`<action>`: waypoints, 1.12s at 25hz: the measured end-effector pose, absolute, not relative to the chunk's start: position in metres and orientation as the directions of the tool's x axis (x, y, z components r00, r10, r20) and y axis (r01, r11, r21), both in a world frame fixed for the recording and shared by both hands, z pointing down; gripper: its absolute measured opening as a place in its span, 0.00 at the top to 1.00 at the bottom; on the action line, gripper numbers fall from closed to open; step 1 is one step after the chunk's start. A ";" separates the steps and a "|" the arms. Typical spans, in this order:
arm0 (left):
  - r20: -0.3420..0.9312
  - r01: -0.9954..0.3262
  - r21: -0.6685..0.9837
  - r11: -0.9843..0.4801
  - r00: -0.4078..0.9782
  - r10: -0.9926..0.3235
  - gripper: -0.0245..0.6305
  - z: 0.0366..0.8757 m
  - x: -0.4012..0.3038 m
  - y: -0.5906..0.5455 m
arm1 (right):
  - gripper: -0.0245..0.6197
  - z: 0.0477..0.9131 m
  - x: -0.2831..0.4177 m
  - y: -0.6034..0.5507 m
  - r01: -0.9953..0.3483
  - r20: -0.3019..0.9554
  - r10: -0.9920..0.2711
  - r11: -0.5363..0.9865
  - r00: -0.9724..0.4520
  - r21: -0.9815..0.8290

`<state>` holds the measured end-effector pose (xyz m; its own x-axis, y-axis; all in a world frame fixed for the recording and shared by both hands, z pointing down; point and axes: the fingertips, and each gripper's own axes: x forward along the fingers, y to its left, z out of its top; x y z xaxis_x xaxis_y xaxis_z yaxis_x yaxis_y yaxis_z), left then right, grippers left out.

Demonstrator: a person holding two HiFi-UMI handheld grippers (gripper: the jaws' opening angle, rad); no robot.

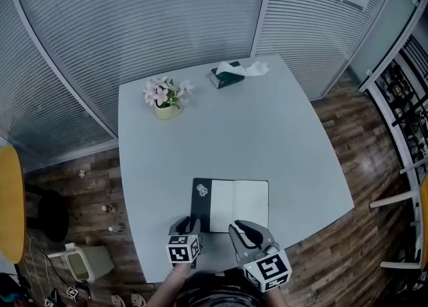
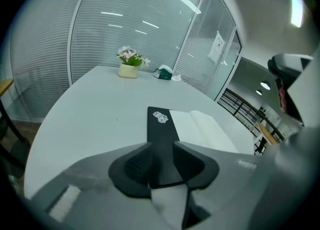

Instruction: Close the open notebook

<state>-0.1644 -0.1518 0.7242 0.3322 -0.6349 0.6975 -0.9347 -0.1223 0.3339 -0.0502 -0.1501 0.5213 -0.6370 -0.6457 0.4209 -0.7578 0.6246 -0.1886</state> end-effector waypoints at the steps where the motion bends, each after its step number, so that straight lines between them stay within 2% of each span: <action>1: 0.708 -0.937 0.330 -0.117 0.327 -0.626 0.79 0.730 -0.165 -0.151 | 0.88 0.521 -0.049 -0.150 -0.759 0.421 -0.646 0.623 -0.636 -0.190; 7: 0.756 -0.939 0.334 -0.078 0.316 -0.574 0.77 0.759 -0.166 -0.143 | 0.88 0.520 -0.042 -0.150 -0.770 0.422 -0.658 0.611 -0.624 -0.185; 15: 0.750 -0.929 0.364 -0.058 0.330 -0.573 0.75 0.761 -0.162 -0.141 | 0.88 0.521 -0.029 -0.145 -0.786 0.422 -0.674 0.589 -0.606 -0.187; 28: 0.631 -0.846 0.534 -0.007 0.404 -0.662 0.75 0.710 -0.162 -0.139 | 0.88 0.514 -0.024 -0.141 -0.776 0.395 -0.676 0.600 -0.622 -0.196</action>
<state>-0.1621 -0.1387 0.7095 0.4043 -0.6616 0.6315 -0.8455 -0.0072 0.5339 -0.0240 -0.1411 0.5137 -0.6222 -0.6761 0.3946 -0.7758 0.5998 -0.1957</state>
